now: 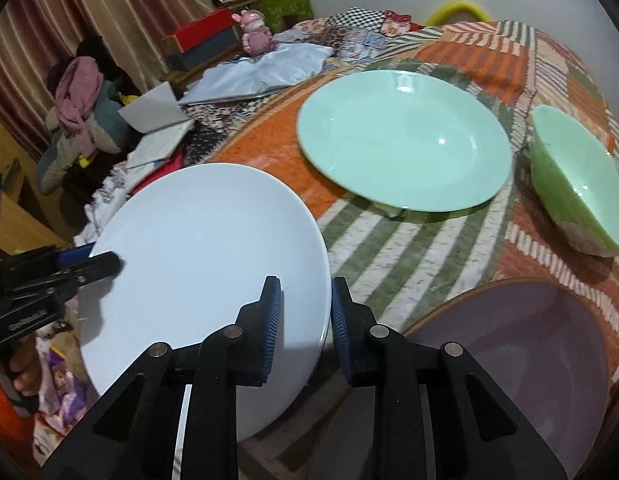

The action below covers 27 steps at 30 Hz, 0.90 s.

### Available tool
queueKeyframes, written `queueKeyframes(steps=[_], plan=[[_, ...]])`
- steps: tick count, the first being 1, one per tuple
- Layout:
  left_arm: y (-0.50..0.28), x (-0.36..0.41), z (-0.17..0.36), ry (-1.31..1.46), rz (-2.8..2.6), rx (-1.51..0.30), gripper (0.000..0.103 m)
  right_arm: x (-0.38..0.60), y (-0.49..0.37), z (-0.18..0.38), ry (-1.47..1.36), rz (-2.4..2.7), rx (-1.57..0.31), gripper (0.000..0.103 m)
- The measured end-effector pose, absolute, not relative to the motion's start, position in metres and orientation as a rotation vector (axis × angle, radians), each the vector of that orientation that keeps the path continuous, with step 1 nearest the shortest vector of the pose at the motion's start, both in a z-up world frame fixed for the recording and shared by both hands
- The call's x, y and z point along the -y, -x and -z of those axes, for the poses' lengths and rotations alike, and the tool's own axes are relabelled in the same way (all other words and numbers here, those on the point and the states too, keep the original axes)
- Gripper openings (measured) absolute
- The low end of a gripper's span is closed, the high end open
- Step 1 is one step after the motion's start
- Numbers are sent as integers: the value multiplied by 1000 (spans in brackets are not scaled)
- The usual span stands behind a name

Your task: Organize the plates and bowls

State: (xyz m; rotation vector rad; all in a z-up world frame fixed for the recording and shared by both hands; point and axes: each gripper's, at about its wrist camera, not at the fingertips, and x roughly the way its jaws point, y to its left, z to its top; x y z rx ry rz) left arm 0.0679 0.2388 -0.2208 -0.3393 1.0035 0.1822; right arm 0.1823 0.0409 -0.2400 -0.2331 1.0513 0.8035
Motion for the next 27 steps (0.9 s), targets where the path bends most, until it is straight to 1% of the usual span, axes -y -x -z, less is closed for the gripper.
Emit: queueKeyframes(steps=[5,8,15,27], plan=[[-65,-244,224,364,-186,-1007,29,-43,-178,243,234,-811,-1056,23],[-60,-242,225,372,-175,-1007,29,-39,-178,250,206,-831,-1110,23],[-55,-237,226,380,-174,-1004,30,-39,-174,248,209,-815,-1088,24],[-57,-226,207,358,-188,-976,29,-23,-171,230,165,-781,-1025,23]])
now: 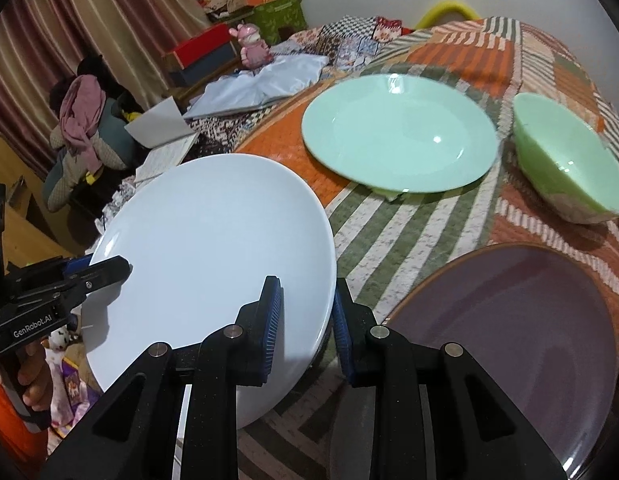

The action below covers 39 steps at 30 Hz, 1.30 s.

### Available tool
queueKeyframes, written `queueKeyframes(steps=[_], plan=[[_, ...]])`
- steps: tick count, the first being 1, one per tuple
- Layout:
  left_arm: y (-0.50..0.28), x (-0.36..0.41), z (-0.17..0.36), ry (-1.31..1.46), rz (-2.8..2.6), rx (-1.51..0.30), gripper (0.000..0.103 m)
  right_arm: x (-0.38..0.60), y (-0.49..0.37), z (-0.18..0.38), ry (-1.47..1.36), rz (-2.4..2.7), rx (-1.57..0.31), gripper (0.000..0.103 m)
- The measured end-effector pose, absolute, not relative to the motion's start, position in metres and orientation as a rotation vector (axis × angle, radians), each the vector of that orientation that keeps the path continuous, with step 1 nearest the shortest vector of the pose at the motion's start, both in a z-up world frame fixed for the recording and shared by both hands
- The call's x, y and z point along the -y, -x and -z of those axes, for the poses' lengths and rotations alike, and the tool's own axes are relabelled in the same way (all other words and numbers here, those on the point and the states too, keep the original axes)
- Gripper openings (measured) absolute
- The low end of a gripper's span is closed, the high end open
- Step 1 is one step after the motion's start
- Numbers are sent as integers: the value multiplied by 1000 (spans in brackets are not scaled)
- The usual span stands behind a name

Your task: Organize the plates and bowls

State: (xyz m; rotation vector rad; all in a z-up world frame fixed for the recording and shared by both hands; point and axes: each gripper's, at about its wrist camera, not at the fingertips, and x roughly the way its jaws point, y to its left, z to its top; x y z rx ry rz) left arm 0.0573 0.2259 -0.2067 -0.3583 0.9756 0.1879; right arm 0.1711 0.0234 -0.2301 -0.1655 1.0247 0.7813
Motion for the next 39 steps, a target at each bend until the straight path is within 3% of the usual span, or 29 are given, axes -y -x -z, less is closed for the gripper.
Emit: queueKeyframes(steps=[21,39], plan=[[-81,-173,165,296,-100,-889,29,37,-170,199,57,-701,-925,23],[-108,-119,177,248,-13,-942,29,99,-163,212,-47,-615,-945,23]])
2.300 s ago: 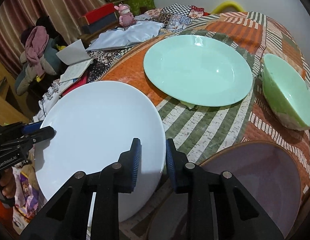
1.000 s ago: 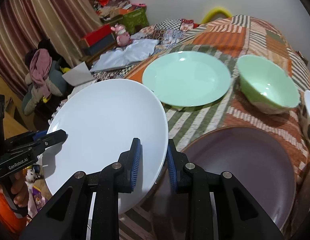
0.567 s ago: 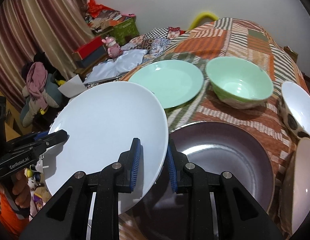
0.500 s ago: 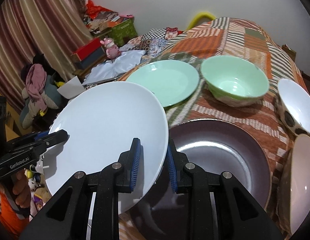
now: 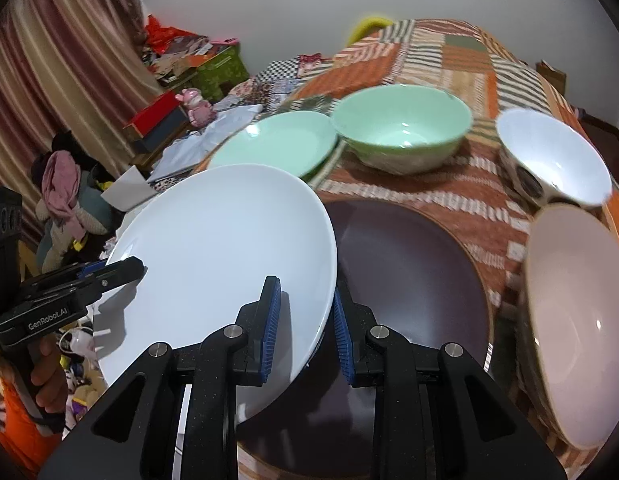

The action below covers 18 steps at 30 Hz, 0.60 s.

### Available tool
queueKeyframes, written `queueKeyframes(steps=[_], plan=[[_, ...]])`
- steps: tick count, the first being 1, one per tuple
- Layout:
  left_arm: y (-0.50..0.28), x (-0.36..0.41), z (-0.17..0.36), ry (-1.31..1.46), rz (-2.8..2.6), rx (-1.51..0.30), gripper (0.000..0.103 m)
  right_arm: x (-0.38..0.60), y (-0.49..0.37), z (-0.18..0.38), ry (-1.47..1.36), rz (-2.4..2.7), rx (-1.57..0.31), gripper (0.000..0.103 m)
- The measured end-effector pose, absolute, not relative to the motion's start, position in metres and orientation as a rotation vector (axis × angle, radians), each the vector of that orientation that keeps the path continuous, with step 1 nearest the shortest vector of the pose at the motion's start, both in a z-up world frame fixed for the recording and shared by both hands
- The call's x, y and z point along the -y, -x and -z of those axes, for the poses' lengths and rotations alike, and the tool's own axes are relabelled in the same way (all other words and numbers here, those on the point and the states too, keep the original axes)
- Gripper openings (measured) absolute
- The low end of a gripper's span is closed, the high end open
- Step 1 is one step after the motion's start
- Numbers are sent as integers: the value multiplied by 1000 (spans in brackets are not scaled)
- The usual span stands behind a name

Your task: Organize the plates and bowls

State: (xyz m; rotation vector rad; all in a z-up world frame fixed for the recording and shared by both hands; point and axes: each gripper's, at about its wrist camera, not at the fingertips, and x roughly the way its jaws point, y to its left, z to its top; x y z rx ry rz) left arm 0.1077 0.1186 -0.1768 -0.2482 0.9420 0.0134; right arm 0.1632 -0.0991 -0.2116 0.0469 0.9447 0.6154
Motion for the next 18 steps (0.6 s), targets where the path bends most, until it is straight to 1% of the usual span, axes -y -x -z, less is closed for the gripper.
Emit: queueKeyframes(steps=[11,18], plan=[[-126,-82,192,218,59,-989,30,129,-159,218,-58,-516,-950,23],[-136,-74,198,213,83,-1001,29,137,-152,222,-54,-476,-952,23]])
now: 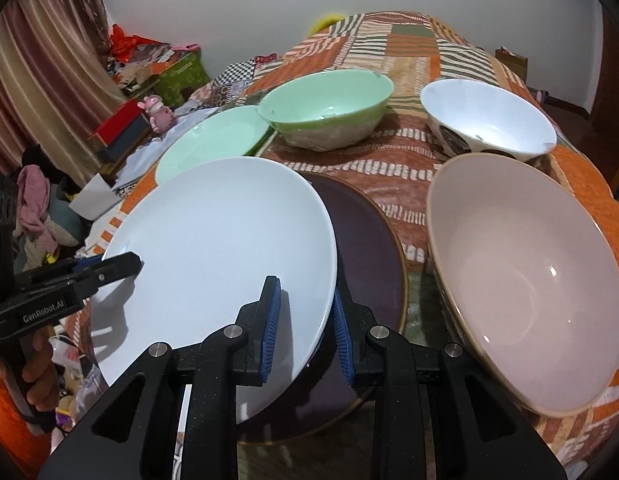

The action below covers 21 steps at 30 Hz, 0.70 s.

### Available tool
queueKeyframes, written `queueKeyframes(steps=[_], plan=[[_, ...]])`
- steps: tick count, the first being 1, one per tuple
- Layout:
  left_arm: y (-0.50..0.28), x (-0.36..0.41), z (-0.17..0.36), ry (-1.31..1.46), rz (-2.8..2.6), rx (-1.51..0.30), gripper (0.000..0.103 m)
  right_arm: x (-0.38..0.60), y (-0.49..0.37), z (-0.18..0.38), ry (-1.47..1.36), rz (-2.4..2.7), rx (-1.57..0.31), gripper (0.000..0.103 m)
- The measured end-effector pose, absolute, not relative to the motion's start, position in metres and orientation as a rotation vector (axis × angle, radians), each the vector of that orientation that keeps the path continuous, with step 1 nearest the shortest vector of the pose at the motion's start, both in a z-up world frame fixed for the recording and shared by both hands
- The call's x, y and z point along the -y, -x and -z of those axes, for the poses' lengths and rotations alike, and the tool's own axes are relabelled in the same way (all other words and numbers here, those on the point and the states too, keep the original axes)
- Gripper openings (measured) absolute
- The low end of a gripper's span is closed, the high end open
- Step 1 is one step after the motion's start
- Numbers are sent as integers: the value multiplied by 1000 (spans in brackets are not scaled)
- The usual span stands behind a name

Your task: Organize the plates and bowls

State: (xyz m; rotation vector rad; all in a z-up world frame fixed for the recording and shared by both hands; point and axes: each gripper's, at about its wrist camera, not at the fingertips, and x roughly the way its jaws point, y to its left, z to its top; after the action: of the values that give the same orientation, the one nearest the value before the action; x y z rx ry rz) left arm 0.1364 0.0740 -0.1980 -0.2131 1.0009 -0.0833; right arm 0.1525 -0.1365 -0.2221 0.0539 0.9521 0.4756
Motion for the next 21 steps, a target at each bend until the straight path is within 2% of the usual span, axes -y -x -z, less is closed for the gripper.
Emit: queueKeyframes(steps=[21], plan=[[-161,-58,214,217,123,-1026,30,165,-145,229,-175,-415,-938,23]])
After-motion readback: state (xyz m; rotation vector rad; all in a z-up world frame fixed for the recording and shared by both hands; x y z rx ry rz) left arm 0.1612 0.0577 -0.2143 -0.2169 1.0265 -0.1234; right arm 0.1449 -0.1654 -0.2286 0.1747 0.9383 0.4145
